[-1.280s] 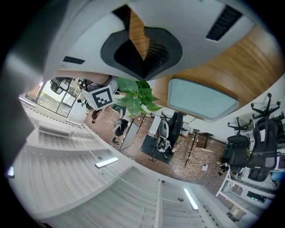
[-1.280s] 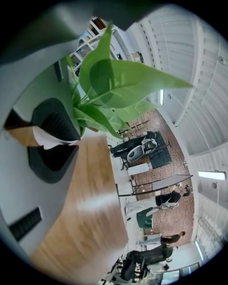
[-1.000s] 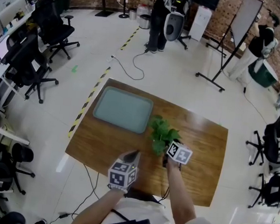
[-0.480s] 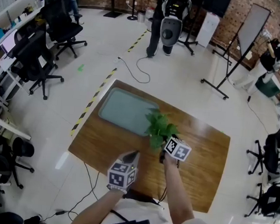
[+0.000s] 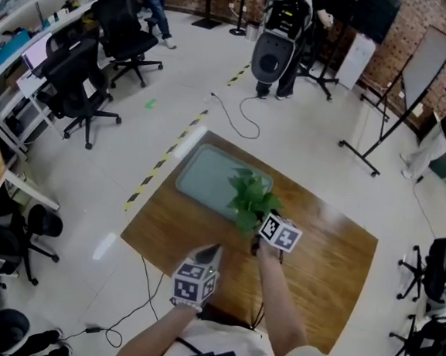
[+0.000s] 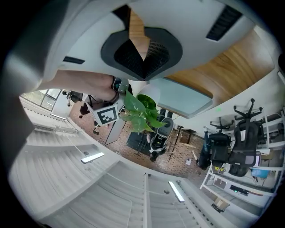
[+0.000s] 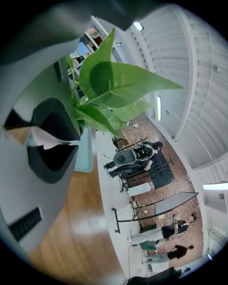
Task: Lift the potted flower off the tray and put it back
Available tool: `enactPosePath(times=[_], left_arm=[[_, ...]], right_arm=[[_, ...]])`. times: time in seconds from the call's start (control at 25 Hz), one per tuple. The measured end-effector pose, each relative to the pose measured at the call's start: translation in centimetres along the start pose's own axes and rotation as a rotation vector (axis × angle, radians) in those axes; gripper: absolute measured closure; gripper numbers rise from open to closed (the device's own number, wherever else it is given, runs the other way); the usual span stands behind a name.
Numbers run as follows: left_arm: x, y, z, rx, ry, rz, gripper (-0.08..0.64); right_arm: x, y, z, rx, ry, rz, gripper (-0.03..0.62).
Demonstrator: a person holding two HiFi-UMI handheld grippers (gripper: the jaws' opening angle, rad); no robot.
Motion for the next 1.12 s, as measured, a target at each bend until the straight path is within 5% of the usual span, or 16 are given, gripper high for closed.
enactPosePath(times=[0.8,1.12], left_arm=[[4.3,-0.3,-0.8,0.029,0.064,0.078,0.565],[3.9,-0.5,-0.9,0.033,0.064,0.078,0.565]], right_arm=[[0.2,-5.2,-2.4,0.067,-0.021,0.004,0.555],[0.0,-4.6,-1.3,0.034,-0.02,0.001,0.477]])
Point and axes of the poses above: the fingertips, and each gripper's own axes: y backward along the fingers, x to its left, z out of its top, the point moved 1 cm from there along y, backward along the fingers, and after that the axes turned 9 degrees about z, right-handed, at the moved point
